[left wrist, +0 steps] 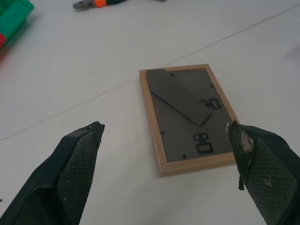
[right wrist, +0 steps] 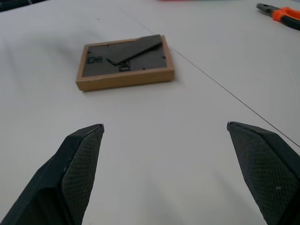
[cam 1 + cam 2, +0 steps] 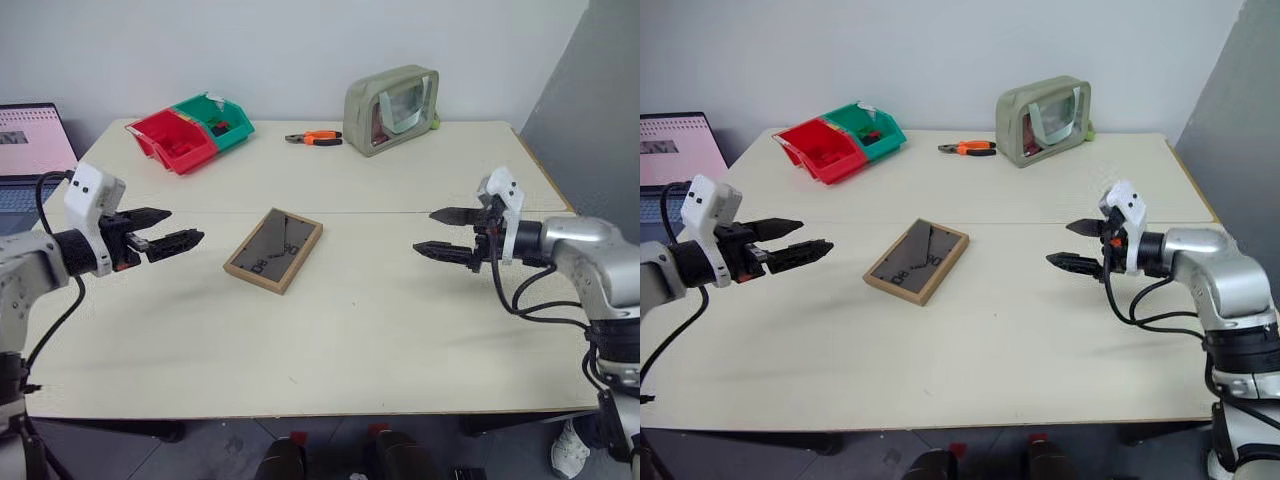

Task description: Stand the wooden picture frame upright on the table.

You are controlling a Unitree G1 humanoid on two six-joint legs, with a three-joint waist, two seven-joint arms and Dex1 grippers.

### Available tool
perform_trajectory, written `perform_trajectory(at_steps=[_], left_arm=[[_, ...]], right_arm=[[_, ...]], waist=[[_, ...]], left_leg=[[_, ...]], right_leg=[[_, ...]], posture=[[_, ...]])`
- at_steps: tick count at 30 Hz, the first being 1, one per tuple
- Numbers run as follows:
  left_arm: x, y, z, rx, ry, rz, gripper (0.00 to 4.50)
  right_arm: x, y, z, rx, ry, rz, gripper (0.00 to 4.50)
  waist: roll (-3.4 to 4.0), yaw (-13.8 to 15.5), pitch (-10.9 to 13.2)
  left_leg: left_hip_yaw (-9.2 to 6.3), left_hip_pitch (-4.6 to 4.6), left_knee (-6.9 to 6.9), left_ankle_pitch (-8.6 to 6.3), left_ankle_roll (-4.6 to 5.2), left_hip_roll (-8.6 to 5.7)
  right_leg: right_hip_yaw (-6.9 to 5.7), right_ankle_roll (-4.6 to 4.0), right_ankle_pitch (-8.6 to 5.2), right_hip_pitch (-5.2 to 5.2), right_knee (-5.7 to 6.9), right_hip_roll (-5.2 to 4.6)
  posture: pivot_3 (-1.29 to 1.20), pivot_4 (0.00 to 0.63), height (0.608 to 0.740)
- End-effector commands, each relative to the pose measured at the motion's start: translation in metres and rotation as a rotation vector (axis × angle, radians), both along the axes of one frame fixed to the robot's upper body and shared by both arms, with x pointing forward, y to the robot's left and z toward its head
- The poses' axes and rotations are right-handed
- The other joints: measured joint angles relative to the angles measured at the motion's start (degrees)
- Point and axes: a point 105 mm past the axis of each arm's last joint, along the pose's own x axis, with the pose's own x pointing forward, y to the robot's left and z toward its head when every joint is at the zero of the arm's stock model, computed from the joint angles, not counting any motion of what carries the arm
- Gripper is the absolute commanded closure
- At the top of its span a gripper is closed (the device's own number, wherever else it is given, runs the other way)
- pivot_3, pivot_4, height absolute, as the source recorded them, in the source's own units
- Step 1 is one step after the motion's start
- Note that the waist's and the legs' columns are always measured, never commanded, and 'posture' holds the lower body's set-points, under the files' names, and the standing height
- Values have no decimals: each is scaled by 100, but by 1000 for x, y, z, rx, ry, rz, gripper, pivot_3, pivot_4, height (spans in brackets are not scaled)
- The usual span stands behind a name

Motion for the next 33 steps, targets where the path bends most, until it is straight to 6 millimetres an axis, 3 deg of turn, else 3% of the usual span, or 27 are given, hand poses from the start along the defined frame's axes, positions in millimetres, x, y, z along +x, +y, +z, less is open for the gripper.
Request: perform_trajectory(at_steps=[1, 10, 13, 18, 19, 27, 33], left_arm=[[-1, -1, 10, 59, -36, -39, 0], [15, 3, 7, 17, -80, 33, 0], [33, 17, -5, 40, -108, 146, 418], [60, 23, -27, 43, -123, 274, 1461], [64, 22, -29, 39, -126, 285, 1809], [94, -2, -65, 7, -54, 322, 3435], [104, -17, -86, -26, 25, 308, 4500]], right_arm=[[-1, 6, 8, -6, -29, 41, 51], [12, 12, 1, 12, -48, -31, 51], [25, 21, -3, 27, -82, -94, 0], [48, 33, -19, 38, -94, -210, 850], [51, 36, -21, 38, -96, -227, 1222], [68, 74, -62, -20, -69, -289, 3021], [75, 103, -74, -5, -48, -293, 4388]], waist=[[0, 1, 0], [-1, 8, 1], [-1, 11, 1], [-3, 12, -1], [-3, 14, -1], [-7, 19, -4], [-7, -5, -4]], left_leg=[[0, 0, 0, 0, 0, 0], [1, -3, 2, 0, 0, -1], [0, 0, 3, 0, 0, 0], [-1, -4, 10, 0, 0, 1], [-2, -5, 10, 0, 0, -1], [-5, -9, 12, 1, -1, -5], [-6, -8, 12, 1, -1, -5]], right_leg=[[0, 0, 0, 0, 0, 0], [2, 0, 0, -2, 1, -1], [1, -2, 2, -2, 5, -1], [0, -22, 14, -5, 10, 0], [0, -22, 14, -5, 9, -1], [-5, -22, 15, -6, 12, -6], [-6, -22, 15, -9, 20, -6]], posture=[[0, 150, 740], [0, 150, 740], [0, 150, 740], [0, 150, 740], [0, 150, 740], [0, 150, 740], [0, 150, 740]])
